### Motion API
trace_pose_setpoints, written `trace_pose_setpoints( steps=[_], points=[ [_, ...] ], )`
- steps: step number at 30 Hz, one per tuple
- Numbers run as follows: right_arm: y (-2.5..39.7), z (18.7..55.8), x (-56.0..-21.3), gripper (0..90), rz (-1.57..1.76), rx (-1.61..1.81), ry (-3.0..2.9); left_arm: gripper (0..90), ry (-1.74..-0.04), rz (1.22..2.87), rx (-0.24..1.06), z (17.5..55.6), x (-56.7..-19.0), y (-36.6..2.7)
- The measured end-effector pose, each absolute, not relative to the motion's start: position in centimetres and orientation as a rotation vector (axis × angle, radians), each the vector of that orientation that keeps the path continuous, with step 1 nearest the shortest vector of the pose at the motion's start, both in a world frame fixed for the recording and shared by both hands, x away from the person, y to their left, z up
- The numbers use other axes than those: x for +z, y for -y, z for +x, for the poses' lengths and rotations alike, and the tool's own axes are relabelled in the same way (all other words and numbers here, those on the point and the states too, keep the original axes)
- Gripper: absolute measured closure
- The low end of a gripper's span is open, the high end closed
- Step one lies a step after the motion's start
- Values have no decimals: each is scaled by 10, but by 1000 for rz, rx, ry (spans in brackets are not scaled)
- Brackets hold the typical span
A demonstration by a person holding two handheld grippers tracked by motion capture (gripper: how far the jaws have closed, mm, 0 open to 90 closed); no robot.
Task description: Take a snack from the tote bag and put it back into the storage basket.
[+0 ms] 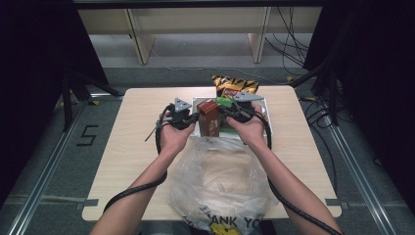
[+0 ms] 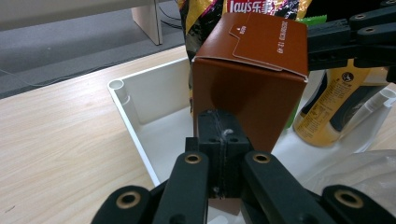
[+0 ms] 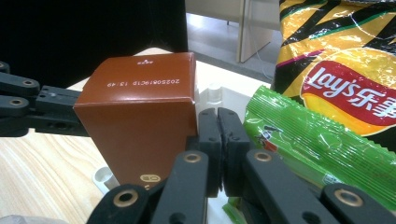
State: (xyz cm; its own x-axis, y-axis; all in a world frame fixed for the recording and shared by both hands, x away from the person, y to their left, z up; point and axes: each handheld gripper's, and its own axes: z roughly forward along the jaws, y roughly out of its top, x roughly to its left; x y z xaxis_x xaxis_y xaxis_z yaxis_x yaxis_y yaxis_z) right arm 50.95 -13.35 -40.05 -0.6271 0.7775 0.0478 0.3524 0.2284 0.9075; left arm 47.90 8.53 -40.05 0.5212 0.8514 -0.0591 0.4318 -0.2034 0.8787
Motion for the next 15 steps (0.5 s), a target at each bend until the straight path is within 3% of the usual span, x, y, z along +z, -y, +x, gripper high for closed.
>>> trace_pose_setpoints(
  steps=[15],
  points=[
    [129, 505, -403, 900, 1048, 1381, -2077, 893, -1056, 1859, 590, 484, -398, -83]
  ],
)
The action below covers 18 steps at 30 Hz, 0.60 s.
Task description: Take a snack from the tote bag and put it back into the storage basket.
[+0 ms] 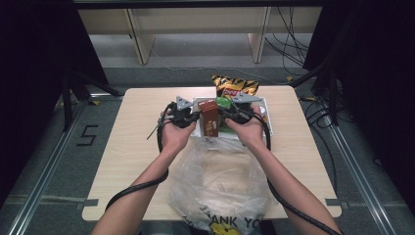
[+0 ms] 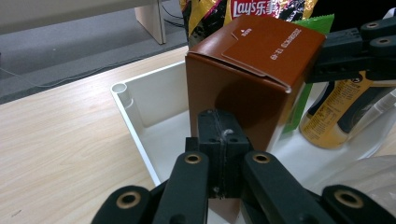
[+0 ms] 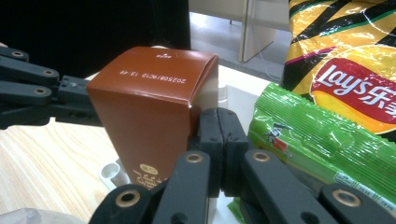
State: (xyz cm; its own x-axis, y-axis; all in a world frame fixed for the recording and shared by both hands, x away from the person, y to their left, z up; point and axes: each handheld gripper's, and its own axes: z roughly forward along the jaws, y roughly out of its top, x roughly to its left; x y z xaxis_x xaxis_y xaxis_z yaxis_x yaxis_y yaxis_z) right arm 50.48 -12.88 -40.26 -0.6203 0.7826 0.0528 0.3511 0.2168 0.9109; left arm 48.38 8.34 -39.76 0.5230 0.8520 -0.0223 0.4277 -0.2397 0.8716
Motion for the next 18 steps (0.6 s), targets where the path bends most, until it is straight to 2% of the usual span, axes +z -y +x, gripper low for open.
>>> trace_pose_setpoints(
  steps=[18],
  points=[
    [126, 494, -400, 900, 1010, 1349, -2135, 893, -1065, 1840, 612, 486, -396, -84]
  ],
)
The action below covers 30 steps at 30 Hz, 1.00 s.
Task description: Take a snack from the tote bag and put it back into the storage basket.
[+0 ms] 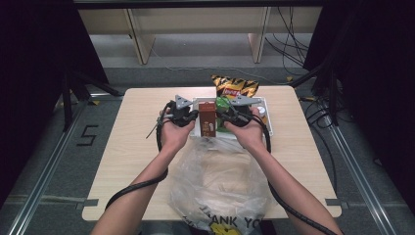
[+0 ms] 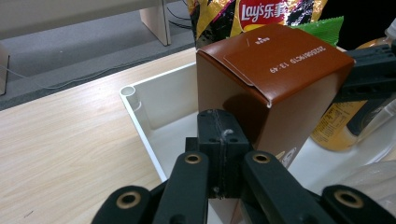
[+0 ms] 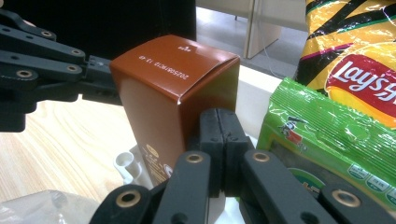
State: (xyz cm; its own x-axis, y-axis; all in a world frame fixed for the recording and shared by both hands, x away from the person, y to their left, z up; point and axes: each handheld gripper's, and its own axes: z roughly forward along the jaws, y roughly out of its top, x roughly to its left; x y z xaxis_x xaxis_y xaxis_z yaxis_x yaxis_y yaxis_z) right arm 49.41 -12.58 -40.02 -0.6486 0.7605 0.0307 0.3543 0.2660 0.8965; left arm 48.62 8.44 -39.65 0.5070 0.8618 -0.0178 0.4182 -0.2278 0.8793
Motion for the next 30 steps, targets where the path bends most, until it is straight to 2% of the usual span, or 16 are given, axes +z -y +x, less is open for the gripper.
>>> trace_pose_setpoints(
  steps=[15, 30],
  points=[
    [124, 489, -399, 898, 996, 1341, -2148, 892, -1065, 1860, 618, 488, -396, -88],
    [131, 490, -394, 755, 972, 1312, -2119, 863, -1078, 1847, 630, 485, -394, -93]
  ],
)
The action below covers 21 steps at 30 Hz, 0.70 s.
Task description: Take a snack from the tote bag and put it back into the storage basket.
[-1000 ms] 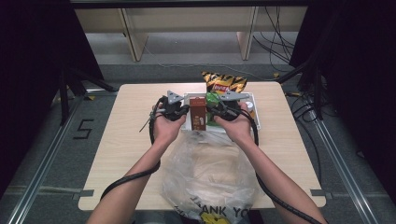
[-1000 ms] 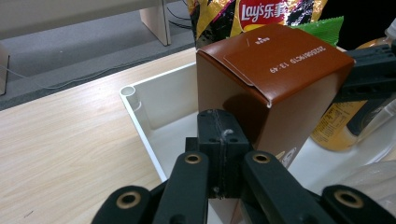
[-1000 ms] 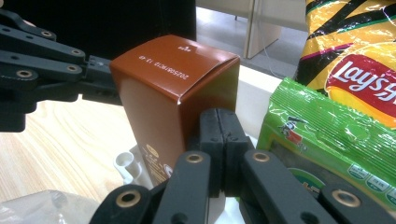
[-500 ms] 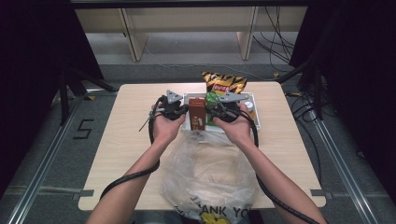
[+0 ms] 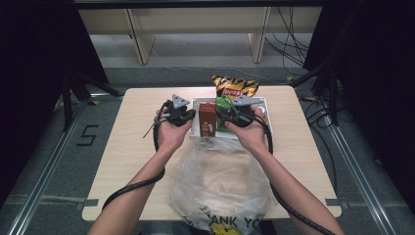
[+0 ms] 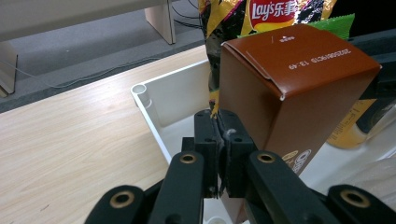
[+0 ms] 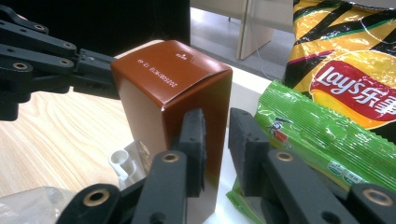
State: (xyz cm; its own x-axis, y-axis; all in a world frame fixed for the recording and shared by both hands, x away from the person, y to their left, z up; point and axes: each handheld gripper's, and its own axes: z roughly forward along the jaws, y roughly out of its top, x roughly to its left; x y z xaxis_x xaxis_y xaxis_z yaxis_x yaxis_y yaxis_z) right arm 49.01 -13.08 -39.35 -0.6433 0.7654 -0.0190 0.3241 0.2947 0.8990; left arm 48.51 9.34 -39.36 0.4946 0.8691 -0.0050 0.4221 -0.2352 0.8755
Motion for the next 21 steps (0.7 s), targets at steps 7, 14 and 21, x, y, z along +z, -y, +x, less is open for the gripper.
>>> trace_pose_setpoints(
  steps=[7, 14, 21],
  points=[
    [132, 487, -392, 693, 1008, 1311, -2102, 845, -1070, 1859, 639, 480, -391, -100],
    [140, 485, -389, 627, 999, 1290, -2119, 829, -1073, 1832, 628, 473, -389, -104],
    [148, 479, -388, 554, 1002, 1288, -2132, 795, -1034, 1873, 625, 463, -386, -110]
  ],
)
